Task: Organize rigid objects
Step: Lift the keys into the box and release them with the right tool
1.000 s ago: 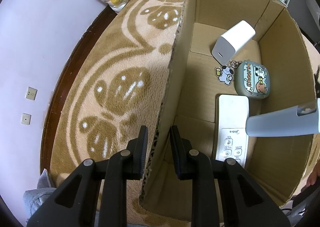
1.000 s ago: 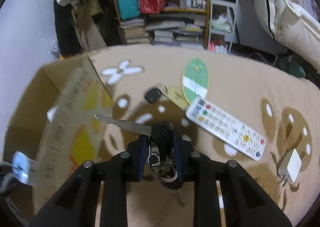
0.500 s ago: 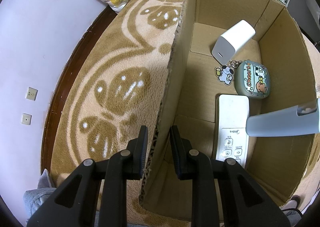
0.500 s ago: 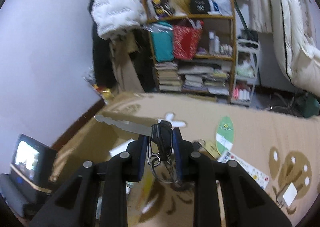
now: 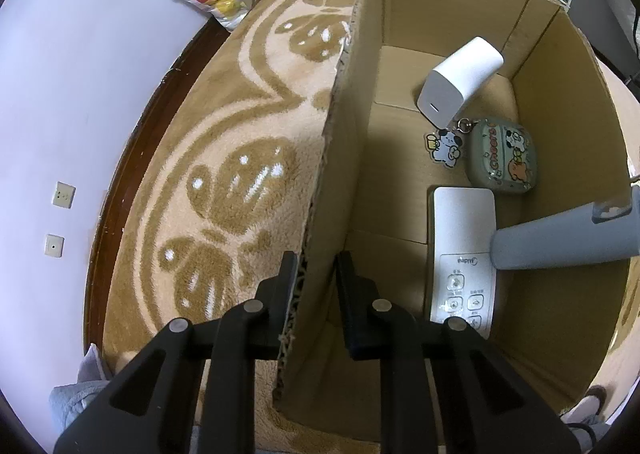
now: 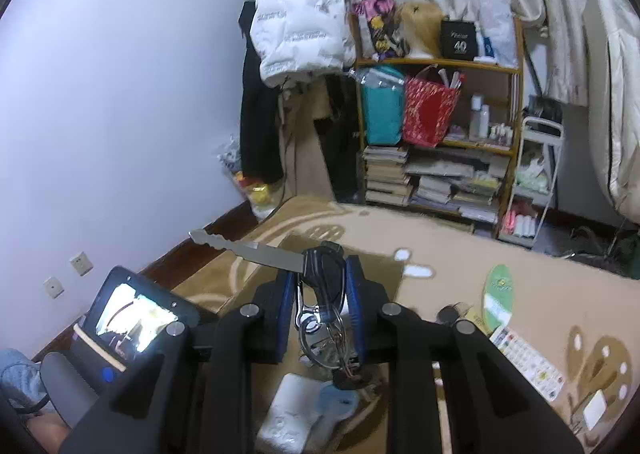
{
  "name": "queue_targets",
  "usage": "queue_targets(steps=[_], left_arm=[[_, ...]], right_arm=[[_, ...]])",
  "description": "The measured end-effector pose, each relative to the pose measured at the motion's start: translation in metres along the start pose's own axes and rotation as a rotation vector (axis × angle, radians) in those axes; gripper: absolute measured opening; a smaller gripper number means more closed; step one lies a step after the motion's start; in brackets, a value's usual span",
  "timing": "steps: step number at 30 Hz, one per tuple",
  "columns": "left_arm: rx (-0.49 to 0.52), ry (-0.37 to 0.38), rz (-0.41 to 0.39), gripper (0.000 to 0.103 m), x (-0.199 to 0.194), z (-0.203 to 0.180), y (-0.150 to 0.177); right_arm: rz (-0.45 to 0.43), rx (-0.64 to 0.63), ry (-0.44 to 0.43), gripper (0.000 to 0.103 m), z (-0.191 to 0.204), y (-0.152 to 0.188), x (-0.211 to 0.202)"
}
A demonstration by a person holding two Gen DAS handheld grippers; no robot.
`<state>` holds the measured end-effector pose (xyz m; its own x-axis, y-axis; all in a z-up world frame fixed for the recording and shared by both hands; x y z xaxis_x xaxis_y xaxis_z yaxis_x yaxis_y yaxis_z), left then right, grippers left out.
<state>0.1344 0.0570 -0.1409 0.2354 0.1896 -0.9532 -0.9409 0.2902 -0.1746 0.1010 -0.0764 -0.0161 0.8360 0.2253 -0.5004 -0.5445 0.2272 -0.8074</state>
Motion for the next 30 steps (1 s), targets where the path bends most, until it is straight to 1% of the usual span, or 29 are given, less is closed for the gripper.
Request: queue_targets(steps=[5, 8, 10, 18, 23, 24, 28, 30], left_arm=[[-0.010, 0.011, 0.003, 0.017, 0.000, 0.001, -0.001], [-0.020, 0.018, 0.005, 0.017, 0.000, 0.002, -0.001], [-0.025, 0.022, 0.007, 0.017, 0.000, 0.004, -0.001], [-0.024, 0.016, 0.008, 0.019, 0.001, 0.004, -0.001], [-0.024, 0.018, 0.008, 0.019, 0.000, 0.003, -0.001], [-0.024, 0.017, 0.008, 0.019, 0.000, 0.003, -0.001], [-0.023, 0.013, 0.009, 0.019, 0.000, 0.003, -0.001], [-0.024, 0.014, 0.009, 0.019, 0.000, 0.004, -0.001]], right_arm=[[-0.039, -0.021, -0.044, 0.026, 0.013, -0.002, -0.011], [-0.043, -0.018, -0.065, 0.026, 0.019, -0.004, -0.014], [-0.035, -0.022, -0.063, 0.026, 0.021, -0.002, -0.011], [0.081, 0.025, 0.002, 0.026, -0.002, 0.023, 0.023], [0.114, 0.060, 0.035, 0.026, -0.018, 0.031, 0.033], [0.122, 0.071, 0.036, 0.028, -0.021, 0.031, 0.035], [0.180, 0.114, 0.058, 0.029, -0.030, 0.035, 0.048], [0.191, 0.116, 0.068, 0.030, -0.032, 0.039, 0.050]])
Point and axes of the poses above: each gripper's, at about its wrist camera, not at the fingertips, and x roughly the way its jaws point, z to its left, y to its underside, the point moved 2 cm from there along x, roughly the way its jaws point, and after that the axes turned 12 degrees about x, right-handed, at the moved point
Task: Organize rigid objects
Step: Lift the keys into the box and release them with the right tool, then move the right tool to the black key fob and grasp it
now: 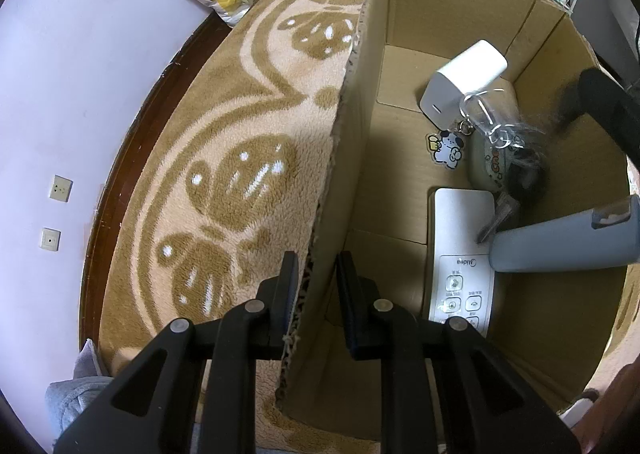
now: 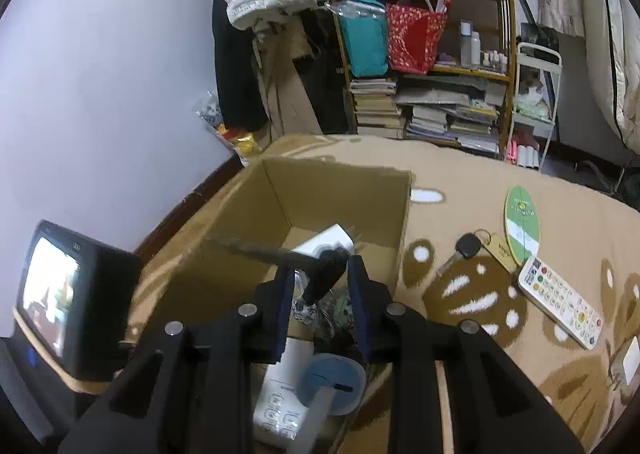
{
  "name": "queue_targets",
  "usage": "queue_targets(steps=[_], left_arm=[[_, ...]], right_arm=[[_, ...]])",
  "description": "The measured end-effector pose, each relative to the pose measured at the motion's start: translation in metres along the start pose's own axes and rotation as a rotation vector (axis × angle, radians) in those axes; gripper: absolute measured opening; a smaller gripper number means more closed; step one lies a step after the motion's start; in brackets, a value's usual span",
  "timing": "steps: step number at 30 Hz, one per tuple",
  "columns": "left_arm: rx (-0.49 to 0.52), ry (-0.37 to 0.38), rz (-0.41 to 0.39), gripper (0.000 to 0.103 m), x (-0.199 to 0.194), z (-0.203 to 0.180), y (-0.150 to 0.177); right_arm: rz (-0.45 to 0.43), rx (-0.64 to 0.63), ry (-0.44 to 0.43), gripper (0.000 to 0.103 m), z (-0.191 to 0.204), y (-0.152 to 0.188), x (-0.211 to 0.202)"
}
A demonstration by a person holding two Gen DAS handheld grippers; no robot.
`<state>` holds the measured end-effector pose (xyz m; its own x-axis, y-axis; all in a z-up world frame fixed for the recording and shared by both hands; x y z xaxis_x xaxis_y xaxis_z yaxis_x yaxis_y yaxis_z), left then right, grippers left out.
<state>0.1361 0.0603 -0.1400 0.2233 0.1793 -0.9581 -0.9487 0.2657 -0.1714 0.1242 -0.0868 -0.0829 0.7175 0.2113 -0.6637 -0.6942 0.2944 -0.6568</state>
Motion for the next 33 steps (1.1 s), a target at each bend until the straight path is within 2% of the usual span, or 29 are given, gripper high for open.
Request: queue_targets(steps=[7, 12, 16, 18, 20, 33], left_arm=[[0.000, 0.000, 0.001, 0.020, 0.000, 0.000, -0.001], [-0.002, 0.002, 0.001, 0.020, 0.000, 0.000, -0.001], [-0.002, 0.002, 0.001, 0.020, 0.001, 0.000, -0.001], [-0.001, 0.001, 0.001, 0.020, 0.001, 0.000, -0.001], [-0.001, 0.001, 0.001, 0.020, 0.001, 0.000, 0.000], [-0.006, 0.004, 0.002, 0.020, 0.001, 0.002, 0.000]], right_arm=[[-0.022, -0.012, 0.011, 0.033, 0.000, -0.001, 0.000], [-0.040, -0.005, 0.029, 0.059, -0.006, -0.007, -0.006], [-0.093, 0.013, 0.068, 0.080, -0.016, -0.018, -0.019], [-0.125, 0.037, 0.072, 0.096, -0.024, -0.025, -0.026], [-0.153, 0.058, 0.076, 0.103, -0.033, -0.031, -0.032], [-0.145, 0.153, 0.172, 0.103, -0.102, -0.064, -0.019]])
Point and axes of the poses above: each gripper's, at about its wrist camera, not at the fingertips, and x roughly the way its jaws point, z to its left, y to its underside, the point moved 2 cm from there along x, roughly the way its jaws point, and after that the axes turned 12 degrees about x, right-handed, at the moved point
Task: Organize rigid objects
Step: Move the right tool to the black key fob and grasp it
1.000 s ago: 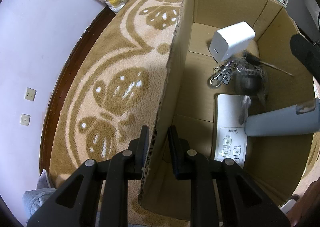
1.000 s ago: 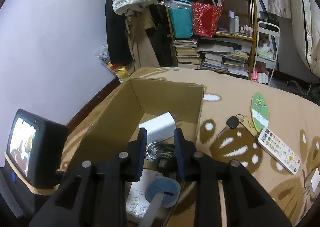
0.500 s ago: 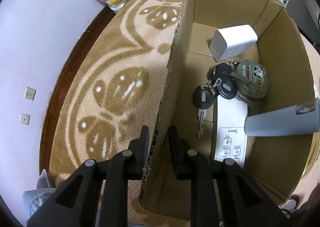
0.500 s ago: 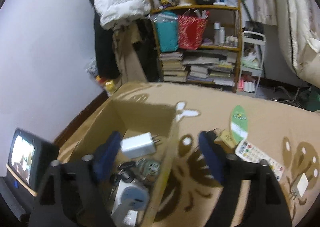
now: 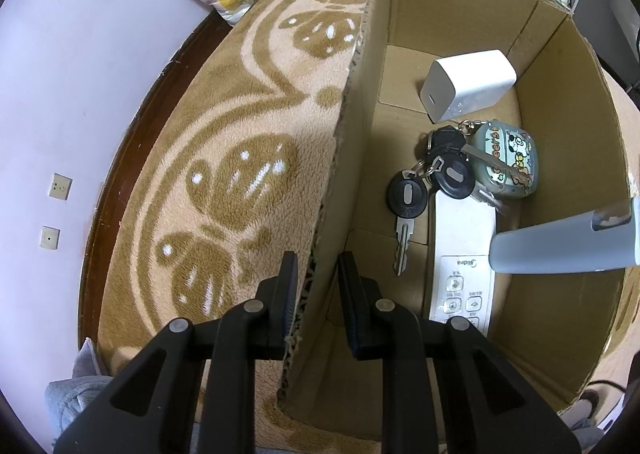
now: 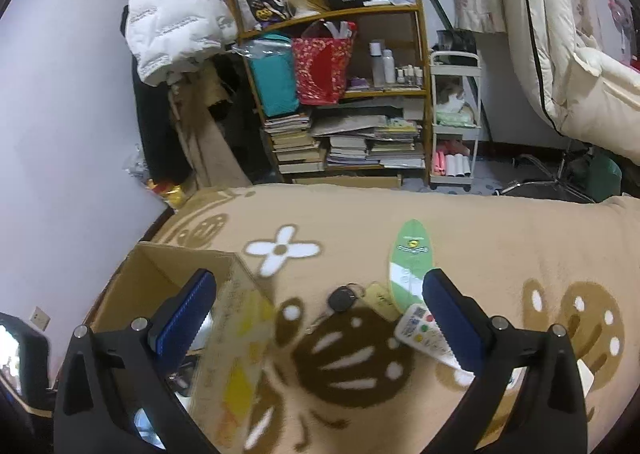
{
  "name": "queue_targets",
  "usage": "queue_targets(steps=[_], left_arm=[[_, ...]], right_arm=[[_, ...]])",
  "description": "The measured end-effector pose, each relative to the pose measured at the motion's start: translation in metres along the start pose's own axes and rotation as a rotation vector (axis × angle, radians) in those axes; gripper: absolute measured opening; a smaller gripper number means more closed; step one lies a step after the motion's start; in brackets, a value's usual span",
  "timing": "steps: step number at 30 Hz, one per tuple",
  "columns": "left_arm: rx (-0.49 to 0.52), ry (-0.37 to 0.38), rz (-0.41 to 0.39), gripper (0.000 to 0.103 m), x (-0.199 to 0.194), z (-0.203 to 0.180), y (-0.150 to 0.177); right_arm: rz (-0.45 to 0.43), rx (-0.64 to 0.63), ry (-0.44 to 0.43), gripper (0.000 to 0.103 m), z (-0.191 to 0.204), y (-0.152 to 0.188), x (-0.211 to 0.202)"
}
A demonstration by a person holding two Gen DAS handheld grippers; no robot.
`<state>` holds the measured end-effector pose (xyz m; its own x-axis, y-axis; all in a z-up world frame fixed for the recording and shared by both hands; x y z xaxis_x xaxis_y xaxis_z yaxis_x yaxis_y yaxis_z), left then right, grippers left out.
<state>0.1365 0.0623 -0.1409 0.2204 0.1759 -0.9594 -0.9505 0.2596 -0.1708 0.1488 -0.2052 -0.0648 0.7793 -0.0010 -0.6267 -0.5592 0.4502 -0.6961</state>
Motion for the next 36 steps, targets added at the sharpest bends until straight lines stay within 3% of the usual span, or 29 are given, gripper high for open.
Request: queue_targets(steps=[7, 14, 19, 21, 27, 30, 36], left_arm=[[0.004, -0.003, 0.000, 0.020, 0.000, 0.000, 0.000], [0.000, 0.004, 0.001, 0.020, 0.000, 0.000, 0.000], [-0.001, 0.005, 0.001, 0.020, 0.000, 0.000, 0.000], [-0.001, 0.005, 0.001, 0.020, 0.000, 0.000, 0.000], [-0.002, 0.005, 0.001, 0.020, 0.001, 0.000, 0.000], [0.001, 0.004, 0.001, 0.020, 0.001, -0.001, 0.000], [0.000, 0.009, 0.006, 0.021, 0.005, -0.002, -0.001]], right_arm=[[0.067, 0.074, 0.030, 0.103, -0.032, 0.002, 0.037], [0.122, 0.064, 0.021, 0.103, -0.041, 0.006, 0.067], [0.170, 0.061, 0.004, 0.083, -0.039, 0.008, 0.082], [0.203, 0.085, -0.031, 0.070, -0.038, 0.009, 0.089], [0.294, 0.149, -0.043, 0.066, -0.035, 0.021, 0.110], [0.323, 0.143, -0.033, 0.049, -0.032, 0.028, 0.118], [0.376, 0.175, -0.014, 0.049, -0.034, 0.038, 0.132]])
Point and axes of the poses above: each gripper's, at about its wrist camera, not at the fingertips, and x roughly the way its jaws point, z to its left, y to its underside, the point moved 2 cm from there along x, roughly the way its jaws point, and after that the axes turned 12 degrees about x, right-handed, at the moved point
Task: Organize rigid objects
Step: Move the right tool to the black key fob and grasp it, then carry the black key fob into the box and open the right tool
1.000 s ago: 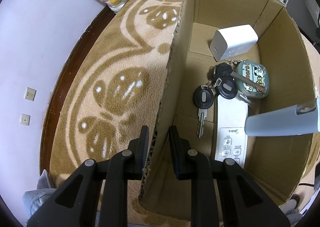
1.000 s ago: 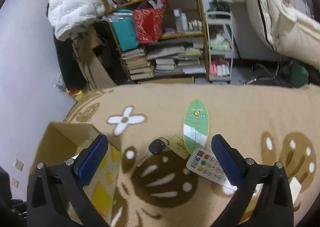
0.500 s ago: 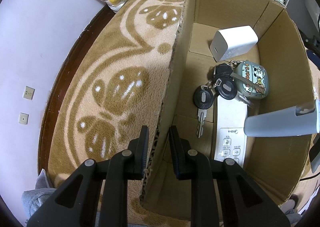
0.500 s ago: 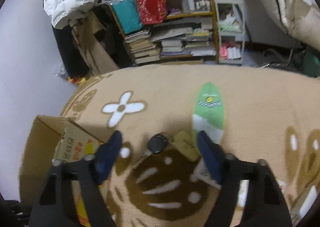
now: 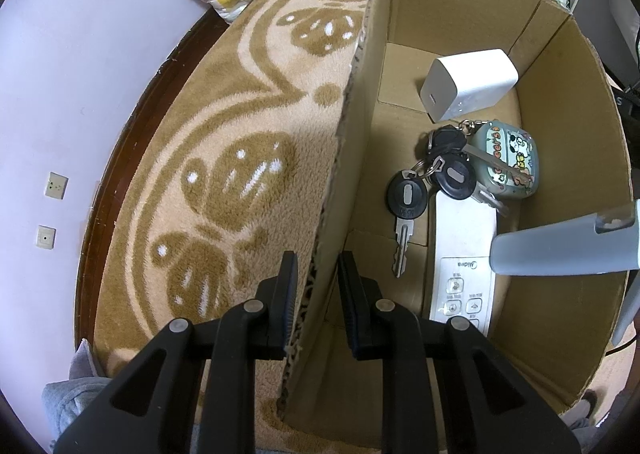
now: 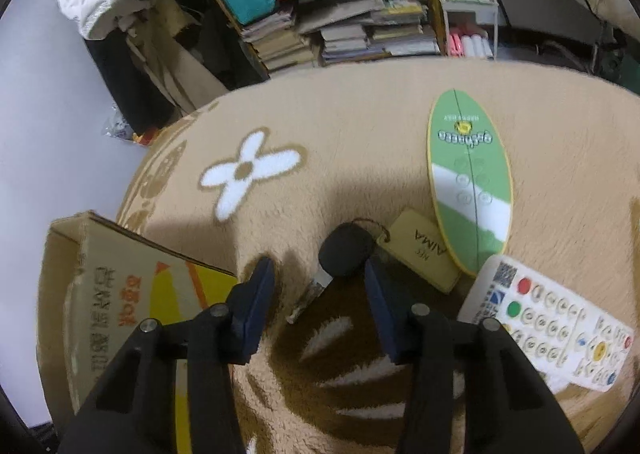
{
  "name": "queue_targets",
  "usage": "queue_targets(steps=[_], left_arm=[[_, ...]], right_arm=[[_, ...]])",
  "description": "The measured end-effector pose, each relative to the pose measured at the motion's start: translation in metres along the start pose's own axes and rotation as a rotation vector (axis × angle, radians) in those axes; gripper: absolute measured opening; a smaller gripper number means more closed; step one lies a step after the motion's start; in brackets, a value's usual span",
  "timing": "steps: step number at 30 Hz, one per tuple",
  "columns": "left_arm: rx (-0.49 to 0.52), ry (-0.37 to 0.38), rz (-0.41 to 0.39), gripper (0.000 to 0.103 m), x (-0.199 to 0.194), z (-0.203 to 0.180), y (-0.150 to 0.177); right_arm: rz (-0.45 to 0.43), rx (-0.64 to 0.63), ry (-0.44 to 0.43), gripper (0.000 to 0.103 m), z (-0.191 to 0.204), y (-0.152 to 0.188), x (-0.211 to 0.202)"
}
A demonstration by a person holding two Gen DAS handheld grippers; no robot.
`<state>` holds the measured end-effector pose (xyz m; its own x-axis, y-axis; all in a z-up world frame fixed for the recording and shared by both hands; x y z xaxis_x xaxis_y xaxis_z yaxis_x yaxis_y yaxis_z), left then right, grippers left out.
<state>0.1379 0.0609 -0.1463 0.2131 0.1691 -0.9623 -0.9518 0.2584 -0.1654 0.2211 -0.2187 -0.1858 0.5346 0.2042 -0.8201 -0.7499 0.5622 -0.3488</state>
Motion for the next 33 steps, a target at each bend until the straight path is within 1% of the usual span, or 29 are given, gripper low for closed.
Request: queue_targets(steps=[4, 9, 10, 11, 12, 13, 16, 19, 25, 33], left_arm=[[0.000, 0.003, 0.001, 0.020, 0.000, 0.000, -0.001], [0.008, -0.005, 0.002, 0.020, 0.000, -0.002, -0.002], [0.008, -0.004, 0.002, 0.021, 0.000, -0.002, -0.002], [0.006, -0.002, 0.002, 0.021, 0.000, -0.001, -0.002], [0.005, 0.000, 0.002, 0.021, 0.000, -0.001, -0.002], [0.004, 0.001, 0.002, 0.021, 0.000, -0.001, -0.002], [0.006, 0.000, 0.002, 0.021, -0.001, -0.001, -0.002], [0.006, 0.000, 0.002, 0.021, 0.000, 0.001, -0.002], [-0.006, 0.014, 0.000, 0.021, 0.000, 0.003, -0.002], [0.002, 0.004, 0.000, 0.020, -0.001, 0.001, -0.002]], right_arm=[[-0.012, 0.034, 0.024, 0.049, -0.004, -0.002, 0.007], [-0.022, 0.002, 0.065, 0.049, 0.002, -0.005, 0.015], [-0.025, 0.000, 0.075, 0.046, 0.002, -0.005, 0.015], [-0.027, 0.002, 0.090, 0.039, 0.002, -0.005, 0.016], [-0.030, 0.008, 0.110, 0.034, 0.002, -0.005, 0.016], [-0.033, 0.016, 0.116, 0.032, 0.001, -0.006, 0.015], [-0.034, 0.012, 0.121, 0.032, 0.001, -0.006, 0.013], [-0.052, -0.019, 0.144, 0.031, 0.006, -0.004, 0.009], [-0.106, -0.077, 0.095, 0.031, 0.017, 0.004, -0.015], [-0.194, -0.072, 0.003, 0.031, 0.021, 0.013, -0.063]])
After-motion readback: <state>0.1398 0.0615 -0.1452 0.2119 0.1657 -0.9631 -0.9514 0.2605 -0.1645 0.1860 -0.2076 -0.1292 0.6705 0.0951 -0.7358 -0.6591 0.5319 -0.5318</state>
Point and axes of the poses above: each gripper's, at about its wrist camera, not at the fingertips, and x roughly the way its jaws point, z to its left, y to its underside, the point moved 2 cm from there along x, roughly the way its jaws point, and after that the axes turned 12 degrees about x, right-handed, at the moved point
